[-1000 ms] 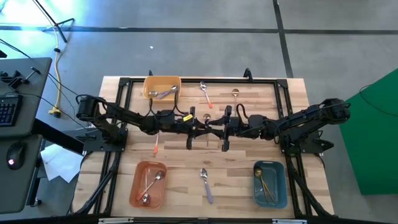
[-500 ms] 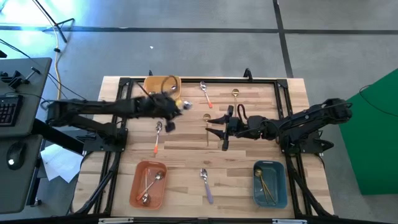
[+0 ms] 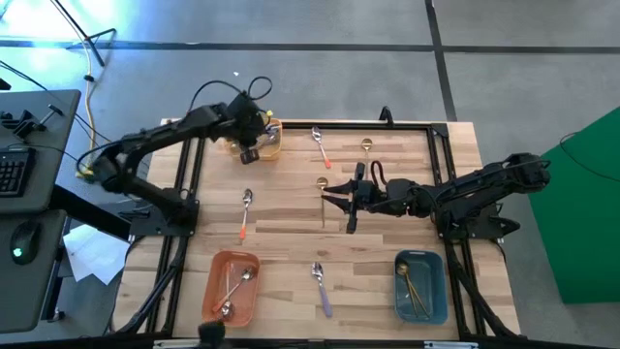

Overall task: Sort silverware by color (type)
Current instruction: Put the purple spoon into the yellow bin, then put the golden spoon into the blue bin

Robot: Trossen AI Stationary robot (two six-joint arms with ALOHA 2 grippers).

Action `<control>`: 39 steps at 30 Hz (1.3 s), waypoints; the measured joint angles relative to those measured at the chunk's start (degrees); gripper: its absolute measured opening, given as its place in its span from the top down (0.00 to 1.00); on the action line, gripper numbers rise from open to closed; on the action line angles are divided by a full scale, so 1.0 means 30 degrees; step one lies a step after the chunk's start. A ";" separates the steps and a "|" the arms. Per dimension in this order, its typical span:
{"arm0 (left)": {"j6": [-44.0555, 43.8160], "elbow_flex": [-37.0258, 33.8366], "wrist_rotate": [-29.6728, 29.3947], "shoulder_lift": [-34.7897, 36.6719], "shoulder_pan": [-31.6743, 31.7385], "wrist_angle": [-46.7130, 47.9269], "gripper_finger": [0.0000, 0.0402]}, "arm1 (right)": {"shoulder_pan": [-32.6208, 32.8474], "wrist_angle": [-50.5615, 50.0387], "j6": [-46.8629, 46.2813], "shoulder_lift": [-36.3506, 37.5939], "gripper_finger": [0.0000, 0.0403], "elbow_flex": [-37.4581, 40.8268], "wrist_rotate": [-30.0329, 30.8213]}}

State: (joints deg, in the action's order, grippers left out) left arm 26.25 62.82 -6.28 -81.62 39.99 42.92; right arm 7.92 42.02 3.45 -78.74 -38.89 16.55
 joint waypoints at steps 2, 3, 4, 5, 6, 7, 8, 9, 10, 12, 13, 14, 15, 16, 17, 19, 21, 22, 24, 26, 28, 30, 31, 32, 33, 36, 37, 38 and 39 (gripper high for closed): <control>0.0469 0.0229 -0.0111 -0.1121 0.0472 -0.0312 0.91 | 0.0000 -0.0196 0.0006 0.0000 0.85 0.0000 -0.0002; 0.0720 0.0319 -0.0127 -0.1666 0.0613 -0.0351 0.91 | 0.0000 -0.0232 0.0006 0.0000 0.85 0.0000 0.0001; 0.0902 0.0365 -0.0128 -0.2156 0.0723 -0.0314 0.91 | 0.0000 -0.0252 0.0006 0.0000 0.86 0.0000 0.0001; 0.1017 0.0388 -0.0133 -0.2599 0.0808 -0.0262 0.91 | 0.0000 -0.0314 0.0006 0.0000 0.86 0.0000 0.0001; 0.1122 0.0399 -0.0144 -0.2949 0.0859 -0.0243 0.91 | 0.0000 -0.0391 0.0006 0.0000 0.86 0.0000 0.0002; 0.1155 0.0403 -0.0204 -0.3230 0.0937 -0.0226 0.91 | 0.0000 -0.0456 0.0006 0.0000 0.86 0.0000 0.0001; 0.1147 0.0419 -0.0273 -0.3464 0.0969 -0.0205 0.91 | 0.0000 -0.0503 0.0006 0.0000 0.86 0.0000 0.0001; 0.1122 0.0426 -0.0292 -0.3649 0.1014 -0.0187 0.91 | 0.0000 -0.0522 0.0006 0.0000 0.86 0.0000 0.0001; 0.1027 0.0432 -0.0292 -0.3810 0.1061 -0.0127 0.91 | 0.0000 -0.0550 0.0006 0.0000 0.86 0.0000 0.0001; 0.0795 0.0432 -0.0299 -0.3974 0.1061 -0.0005 0.91 | 0.0000 -0.0560 0.0006 0.0000 0.86 0.0000 0.0001; 0.0722 0.0432 -0.0301 -0.4010 0.1061 -0.0002 0.91 | 0.0000 -0.0571 0.0006 0.0000 0.86 0.0000 0.0001; 0.0643 0.0432 -0.0299 -0.4017 0.1061 0.0025 0.91 | 0.0000 -0.0578 0.0006 0.0000 0.86 0.0000 0.0001; 0.0585 0.0432 -0.0306 -0.4017 0.1061 0.0139 0.91 | 0.0000 -0.0579 0.0006 0.0000 0.86 0.0000 0.0001; 0.0521 0.0432 -0.0306 -0.4017 0.1061 0.0272 0.90 | 0.0000 -0.0574 0.0006 0.0000 0.86 0.0000 0.0001; 0.0484 0.0432 -0.0303 -0.4024 0.1061 0.0346 0.90 | 0.0000 -0.0574 0.0005 0.0000 0.86 0.0000 0.0001; 0.0413 0.0432 -0.0306 -0.4024 0.1061 0.0433 0.90 | 0.0000 -0.0575 0.0006 0.0000 0.86 0.0000 0.0008; 0.0290 0.0432 -0.0306 -0.4024 0.1061 0.0493 0.90 | 0.0000 -0.0578 0.0003 0.0000 0.86 0.0000 0.0008; 0.0239 0.0432 -0.0311 -0.4024 0.1061 0.0493 0.90 | 0.0000 -0.0582 0.0001 0.0000 0.86 0.0000 0.0008; 0.0121 0.0432 -0.0314 -0.4024 0.1061 0.0565 0.89 | 0.0000 -0.0582 -0.0001 0.0000 0.86 0.0000 0.0008; 0.0123 0.0432 -0.0314 -0.4024 0.1061 0.0819 0.87 | 0.0000 -0.0615 0.0001 0.0000 0.86 0.0000 0.0008; -0.0025 0.0432 -0.0314 -0.4024 0.1054 0.0853 0.84 | 0.0000 -0.0731 -0.0001 0.0000 0.86 0.0000 0.0008; -0.0047 0.0432 -0.0314 -0.4024 0.1061 0.0951 0.79 | 0.0000 -0.0832 -0.0001 0.0000 0.86 0.0000 0.0008; -0.0047 0.0432 -0.0314 -0.4024 0.1061 0.1003 0.77 | 0.0000 -0.0902 -0.0001 0.0000 0.86 0.0000 0.0014; -0.0054 0.0432 -0.0314 -0.4024 0.1054 0.0989 0.75 | 0.0000 -0.0971 -0.0001 0.0000 0.86 0.0000 0.0015; -0.0080 0.0432 -0.0319 -0.4024 0.1054 0.0980 0.73 | 0.0000 -0.1040 -0.0001 0.0000 0.86 0.0000 0.0015; -0.0256 0.0432 -0.0910 -0.4020 0.1054 0.0981 0.68 | 0.0000 -0.1153 -0.0001 -0.0001 0.86 -0.0001 0.0015; -0.0378 0.0432 -0.1317 -0.4017 0.1054 0.0983 0.67 | 0.0000 -0.1189 -0.0001 0.0000 0.86 -0.0001 0.0015; -0.0495 0.0432 -0.1793 -0.3978 0.1054 0.1016 0.66 | 0.0000 -0.1224 -0.0001 0.0000 0.86 0.0000 0.0015; -0.0537 0.0432 -0.2193 -0.3889 0.1054 0.1117 0.65 | -0.0004 -0.1238 -0.0001 -0.0007 0.86 0.0000 0.0012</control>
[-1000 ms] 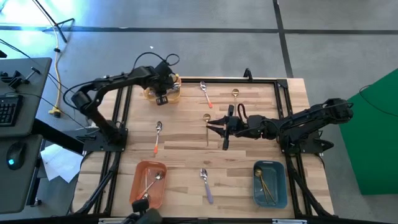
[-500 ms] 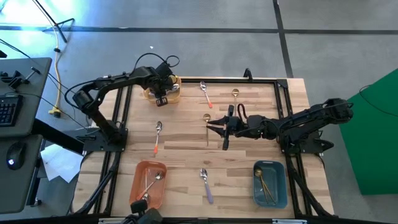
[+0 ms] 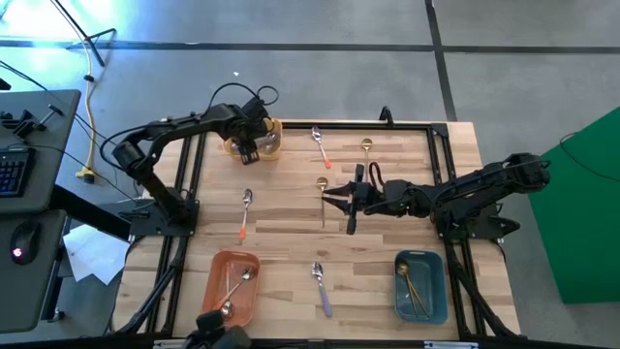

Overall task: Sort silverware by color (type)
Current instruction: Put the golden spoon into the blue bin

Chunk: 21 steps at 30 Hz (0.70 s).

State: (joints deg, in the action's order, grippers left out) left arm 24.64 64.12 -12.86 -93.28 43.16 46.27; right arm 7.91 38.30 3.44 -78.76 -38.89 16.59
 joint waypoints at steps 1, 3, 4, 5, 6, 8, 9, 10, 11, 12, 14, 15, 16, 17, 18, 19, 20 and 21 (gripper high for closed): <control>0.0002 0.0000 -0.0324 0.0149 0.0000 0.0094 0.65 | 0.0004 -0.0007 0.0004 0.0007 0.86 0.0000 0.0004; 0.0130 0.0000 -0.0339 0.0600 -0.0015 0.0211 0.66 | 0.0004 -0.0013 0.0225 0.0000 0.86 -0.0007 0.0004; 0.0152 0.0000 -0.0059 0.0872 -0.0015 0.0380 0.67 | -0.0002 -0.0020 0.0502 0.0000 0.86 -0.0007 0.0004; 0.0133 0.0000 0.0403 0.1141 -0.0044 0.0528 0.68 | -0.0004 -0.0033 0.0737 0.0000 0.86 -0.0007 0.0011; 0.0008 0.0000 0.0889 0.1412 -0.0085 0.0692 0.70 | -0.0004 -0.0062 0.0951 0.0000 0.86 -0.0007 0.0011; -0.0188 -0.0176 0.1666 0.2014 -0.0214 0.0949 0.74 | -0.0013 -0.0094 0.1227 0.0000 0.86 -0.0007 0.0011; -0.0197 -0.0391 0.1761 0.2414 -0.0310 0.1008 0.77 | -0.0034 -0.0097 0.1401 0.0000 0.86 -0.0007 0.0011; -0.0197 -0.0701 0.1695 0.2875 -0.0428 0.0872 0.80 | -0.0055 -0.0142 0.1513 0.0000 0.86 -0.0007 0.0011; -0.0240 -0.1097 0.1441 0.3363 -0.0551 0.0505 0.82 | -0.0115 -0.0237 0.1642 0.0000 0.86 -0.0007 0.0018; -0.0428 -0.1544 0.1143 0.3837 -0.0660 -0.0037 0.85 | -0.0182 -0.0434 0.1888 0.0000 0.86 -0.0013 0.0013; -0.1014 -0.2763 0.0575 0.5070 -0.0951 -0.1682 0.90 | -0.0383 -0.1013 0.2355 0.0000 0.86 -0.0014 0.0353; -0.1331 -0.3391 0.0496 0.5692 -0.1104 -0.2521 0.92 | -0.0514 -0.1272 0.2506 0.0000 0.86 -0.0014 0.0872; -0.1720 -0.4060 0.0441 0.6349 -0.1287 -0.3335 0.94 | -0.0692 -0.1518 0.2579 0.0000 0.86 -0.0014 0.1415; -0.2162 -0.4750 0.0427 0.6960 -0.1504 -0.4050 0.95 | -0.0885 -0.1798 0.2674 0.0000 0.86 -0.0014 0.1822; -0.2637 -0.5392 0.0423 0.7564 -0.1782 -0.4733 0.96 | -0.1125 -0.2124 0.2674 0.0000 0.86 -0.0014 0.2004; -0.3075 -0.5959 0.0432 0.8117 -0.2104 -0.5375 0.97 | -0.1384 -0.2400 0.2645 0.0000 0.86 -0.0014 0.2043; -0.3524 -0.6510 0.0441 0.8698 -0.2447 -0.6026 0.97 | -0.1655 -0.2651 0.2413 0.0000 0.86 -0.0014 0.2051; -0.3949 -0.7003 0.0447 0.9244 -0.2801 -0.6543 0.98 | -0.1919 -0.2885 0.2174 0.0000 0.86 -0.0014 0.2038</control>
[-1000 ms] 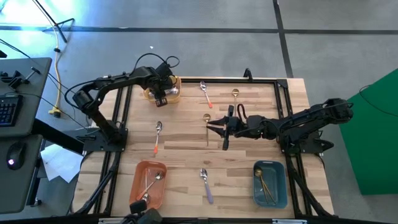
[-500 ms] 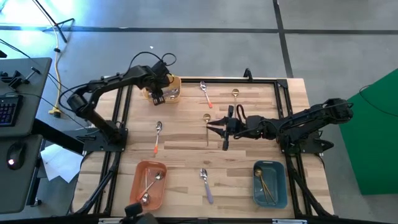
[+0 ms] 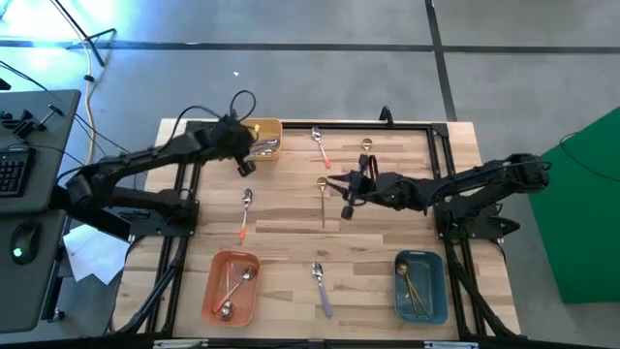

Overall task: Sort silverware by color (type)
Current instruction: Put the golden spoon into the blue bin

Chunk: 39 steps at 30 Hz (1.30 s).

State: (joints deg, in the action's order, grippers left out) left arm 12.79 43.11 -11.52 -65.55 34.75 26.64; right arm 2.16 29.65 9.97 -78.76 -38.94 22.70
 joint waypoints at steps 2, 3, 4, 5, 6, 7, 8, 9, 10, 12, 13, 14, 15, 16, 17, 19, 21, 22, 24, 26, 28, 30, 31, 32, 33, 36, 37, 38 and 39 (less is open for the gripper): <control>-0.0928 -0.0852 -0.0010 0.1006 -0.0767 -0.0929 0.98 | -0.0500 -0.0615 -0.0822 0.0000 0.86 0.0000 -0.0072; -0.1383 -0.1289 -0.0010 0.1477 -0.1178 -0.1644 0.97 | -0.0715 -0.0925 -0.1261 0.0000 0.86 0.0000 -0.0067; -0.1777 -0.1714 -0.0020 0.1906 -0.1610 -0.2375 0.97 | -0.0890 -0.1220 -0.1706 0.0000 0.86 0.0000 -0.0075; -0.2148 -0.2181 -0.0029 0.2312 -0.2092 -0.3326 0.97 | -0.1055 -0.1479 -0.2140 0.0000 0.86 0.0000 -0.0067; -0.2451 -0.2661 -0.0017 0.2667 -0.2558 -0.4391 0.97 | -0.1178 -0.1763 -0.2538 0.0000 0.86 0.0000 -0.0069; -0.2692 -0.3157 -0.0006 0.2990 -0.3045 -0.5452 0.97 | -0.1263 -0.2081 -0.2925 0.0000 0.86 0.0000 -0.0067; -0.2896 -0.3662 0.0003 0.3231 -0.3510 -0.6646 0.97 | -0.1331 -0.2393 -0.3283 0.0000 0.86 0.0000 -0.0088; -0.3090 -0.4140 0.0005 0.3404 -0.3942 -0.7825 0.97 | -0.1363 -0.2650 -0.3521 0.0000 0.86 0.0000 -0.0088; -0.3208 -0.4655 -0.0006 0.3525 -0.4416 -0.9021 0.97 | -0.1356 -0.2860 -0.3784 0.0000 0.86 0.0000 -0.0064; -0.3254 -0.5552 0.0039 0.3547 -0.5216 -1.1282 0.97 | -0.1356 -0.3258 -0.4116 0.0000 0.86 0.0000 0.0390; -0.3254 -0.5902 0.0177 0.3546 -0.5551 -1.2044 0.97 | -0.1343 -0.3473 -0.4241 0.0000 0.86 0.0000 0.0605; -0.3254 -0.6229 0.0276 0.3519 -0.5861 -1.2801 0.97 | -0.1341 -0.3655 -0.4376 0.0000 0.86 0.0000 0.0772; -0.3259 -0.6508 0.0366 0.3435 -0.6133 -1.3570 0.97 | -0.1341 -0.3849 -0.4606 0.0000 0.86 0.0000 0.0828; -0.3273 -0.6782 0.0451 0.3349 -0.6402 -1.4235 0.97 | -0.1341 -0.4027 -0.4760 0.0000 0.86 0.0000 0.0868; -0.3370 -0.7043 0.0558 0.3270 -0.6621 -1.4771 0.97 | -0.1341 -0.4188 -0.4947 0.0000 0.86 0.0000 0.0874; -0.3553 -0.7337 0.0706 0.3084 -0.6957 -1.5656 0.97 | -0.1341 -0.4446 -0.5325 0.0000 0.85 0.0000 0.0880; -0.3563 -0.7424 0.0853 0.2812 -0.7211 -1.6579 0.97 | -0.1298 -0.4837 -0.5826 -0.0007 0.84 0.0000 0.0839; -0.3568 -0.7542 0.0864 0.2685 -0.7321 -1.7117 0.97 | -0.1210 -0.5019 -0.5954 -0.0007 0.82 0.0000 0.0801; -0.3572 -0.7675 0.0876 0.2271 -0.7522 -1.8170 0.97 | -0.0917 -0.5247 -0.6029 -0.0007 0.79 0.0000 0.0771; -0.3568 -0.7837 0.0874 0.1806 -0.7683 -1.9586 0.97 | -0.0600 -0.5242 -0.6029 -0.0015 0.74 0.0000 0.0763; -0.3560 -0.7889 0.0880 0.1245 -0.7779 -2.0541 0.97 | -0.0339 -0.5170 -0.5998 -0.0015 0.70 0.0000 0.0763; -0.3560 -0.7903 0.1035 0.0662 -0.7828 -2.1007 0.97 | -0.0250 -0.5052 -0.5885 -0.0015 0.65 0.0000 0.0743; -0.3560 -0.7903 0.1167 0.0380 -0.7843 -2.1227 0.97 | -0.0234 -0.5048 -0.5876 -0.0015 0.63 0.0000 0.0755; -0.3560 -0.7899 0.1257 0.0108 -0.7843 -2.1410 0.97 | -0.0267 -0.5052 -0.5871 -0.0015 0.62 0.0000 0.0756; -0.3560 -0.7896 0.1280 -0.0129 -0.7843 -2.1464 0.97 | -0.0353 -0.5038 -0.5858 -0.0015 0.60 0.0000 0.0749; -0.3695 -0.7896 0.1309 -0.0779 -0.7879 -2.1519 0.97 | -0.0649 -0.4918 -0.5861 -0.0015 0.57 0.0000 0.0749; -0.3759 -0.7896 0.1316 -0.0930 -0.7879 -2.1541 0.97 | -0.0744 -0.4921 -0.5854 -0.0015 0.56 0.0000 0.0749; -0.3864 -0.7896 0.1309 -0.1034 -0.7901 -2.1541 0.97 | -0.0846 -0.4925 -0.5854 -0.0015 0.56 0.0000 0.0703; -0.3951 -0.7896 0.1309 -0.1127 -0.7929 -2.1581 0.97 | -0.0922 -0.4911 -0.5854 -0.0015 0.56 0.0000 0.0567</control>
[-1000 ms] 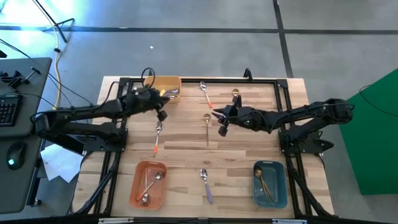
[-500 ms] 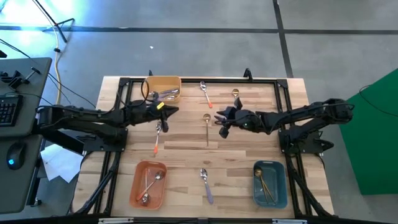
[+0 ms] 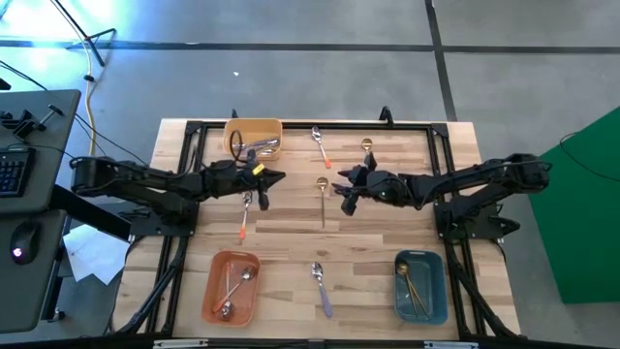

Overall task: Sort silverware by color (type)
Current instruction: Put the golden spoon into the blue bin

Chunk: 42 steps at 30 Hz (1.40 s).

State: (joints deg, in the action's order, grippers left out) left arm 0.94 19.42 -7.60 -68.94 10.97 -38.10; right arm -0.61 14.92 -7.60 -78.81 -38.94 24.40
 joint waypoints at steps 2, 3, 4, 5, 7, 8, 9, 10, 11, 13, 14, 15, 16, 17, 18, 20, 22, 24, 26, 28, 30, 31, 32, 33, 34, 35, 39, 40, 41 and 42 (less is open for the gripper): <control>-0.0077 0.0000 0.0000 -0.0140 -0.0118 -0.0176 0.97 | -0.0147 -0.0013 0.0007 0.0000 0.57 0.0000 -0.0279; -0.0082 0.0000 0.0000 -0.0184 -0.0195 -0.0340 0.97 | -0.0213 -0.0008 0.0013 0.0000 0.57 0.0000 -0.0299; -0.0067 0.0000 0.0004 -0.0179 -0.0268 -0.0426 0.97 | -0.0300 -0.0007 0.0025 0.0000 0.57 0.0000 -0.0297; 0.0032 0.0000 0.0000 -0.0179 -0.0344 -0.0467 0.97 | -0.0380 -0.0011 0.0030 0.0000 0.58 0.0000 -0.0303; 0.0220 0.0000 0.0000 -0.0179 -0.0485 -0.0380 0.97 | -0.0569 -0.0007 0.0030 0.0000 0.59 0.0000 -0.0319; 0.0224 0.0000 0.0000 -0.0179 -0.0557 -0.0334 0.97 | -0.0665 -0.0014 0.0030 0.0000 0.59 0.0000 -0.0314; 0.0224 0.0000 0.0000 -0.0179 -0.0618 -0.0322 0.97 | -0.0754 -0.0013 0.0030 0.0000 0.59 0.0000 -0.0314; 0.0224 0.0000 -0.0007 -0.0179 -0.0698 -0.0300 0.97 | -0.0833 -0.0007 0.0030 0.0000 0.60 0.0000 -0.0314; 0.0224 0.0000 -0.0007 -0.0179 -0.0792 -0.0287 0.97 | -0.0897 -0.0013 0.0030 0.0000 0.60 0.0000 -0.0314; 0.0363 0.0000 -0.0007 -0.0179 -0.0998 -0.0306 0.97 | -0.0974 -0.0014 0.0228 0.0000 0.60 0.0000 -0.0312; 0.0424 0.0000 -0.0007 -0.0179 -0.1105 -0.0342 0.97 | -0.0970 -0.0021 0.0426 0.0000 0.60 -0.0011 -0.0303; 0.0422 0.0000 -0.0007 -0.0179 -0.1166 -0.0412 0.97 | -0.0966 -0.0164 0.0493 0.0000 0.60 -0.0110 -0.0275; 0.0413 0.0000 -0.0007 -0.0179 -0.1216 -0.0512 0.97 | -0.0966 -0.0327 0.0532 0.0000 0.60 -0.0264 -0.0260; 0.0419 0.0000 -0.0001 -0.0179 -0.1218 -0.0573 0.97 | -0.0963 -0.0575 0.0505 0.0000 0.60 -0.0486 -0.0238; 0.0442 0.0000 -0.0007 -0.0179 -0.1218 -0.0568 0.97 | -0.0891 -0.0969 0.0265 0.0000 0.61 -0.0737 -0.0213; 0.0810 0.0000 -0.0008 -0.0179 -0.1167 -0.0542 0.97 | -0.0684 -0.2336 -0.0717 0.0000 0.62 -0.1240 -0.0197; 0.1332 0.0000 -0.0028 -0.0179 -0.1125 -0.0550 0.97 | -0.0309 -0.3773 -0.2144 0.0000 0.63 -0.1663 -0.0208; 0.1916 0.0000 -0.0158 -0.0179 -0.1123 -0.0546 0.97 | 0.0144 -0.4621 -0.3686 0.0000 0.63 -0.1783 -0.0173; 0.2065 0.0000 -0.0202 -0.0179 -0.1123 -0.0523 0.97 | 0.0672 -0.4734 -0.5110 -0.0235 0.62 -0.1666 0.0321; 0.1734 0.0000 -0.0190 -0.0179 -0.1179 -0.0429 0.97 | 0.1249 -0.4835 -0.6528 -0.0840 0.61 -0.1562 0.1099; 0.1221 0.0007 -0.0194 -0.0179 -0.1425 -0.0226 0.97 | 0.1679 -0.4687 -0.7961 -0.1707 0.60 -0.1559 0.1444; 0.1003 0.0007 -0.0187 -0.0179 -0.1598 -0.0214 0.97 | 0.1820 -0.4482 -0.8561 -0.2195 0.60 -0.1564 0.1524; 0.0839 0.0007 -0.0207 -0.0179 -0.1792 -0.0300 0.97 | 0.1906 -0.4459 -0.9088 -0.2638 0.59 -0.1645 0.1524; 0.0770 0.0007 -0.0292 -0.0179 -0.1984 -0.0416 0.97 | 0.1979 -0.4598 -0.9530 -0.3162 0.59 -0.1873 0.1520; 0.0751 0.0007 -0.0464 -0.0179 -0.2200 -0.0579 0.97 | 0.1992 -0.4814 -0.9902 -0.3600 0.58 -0.2206 0.1493; 0.0730 0.0007 -0.0668 -0.0179 -0.2430 -0.0718 0.97 | 0.1952 -0.5157 -1.0191 -0.3945 0.57 -0.2570 0.1474; 0.0415 0.0007 -0.1749 -0.0179 -0.3388 -0.0739 0.98 | 0.1591 -0.6922 -1.1036 -0.5610 0.55 -0.4589 0.1275; 0.0419 0.0007 -0.1942 -0.0179 -0.3575 -0.0708 0.99 | 0.1460 -0.7350 -1.1375 -0.6065 0.55 -0.5081 0.1261; 0.0428 0.0007 -0.2093 -0.0179 -0.3768 -0.0683 0.99 | 0.1292 -0.7734 -1.1736 -0.6526 0.55 -0.5600 0.1200; 0.0428 0.0007 -0.2234 -0.0179 -0.3951 -0.0684 0.99 | 0.1140 -0.8312 -1.2171 -0.6940 0.55 -0.6131 0.1169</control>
State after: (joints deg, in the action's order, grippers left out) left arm 2.22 19.44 -14.30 -69.47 -0.89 -40.15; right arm 2.81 -10.02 -44.11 -99.63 -57.33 27.91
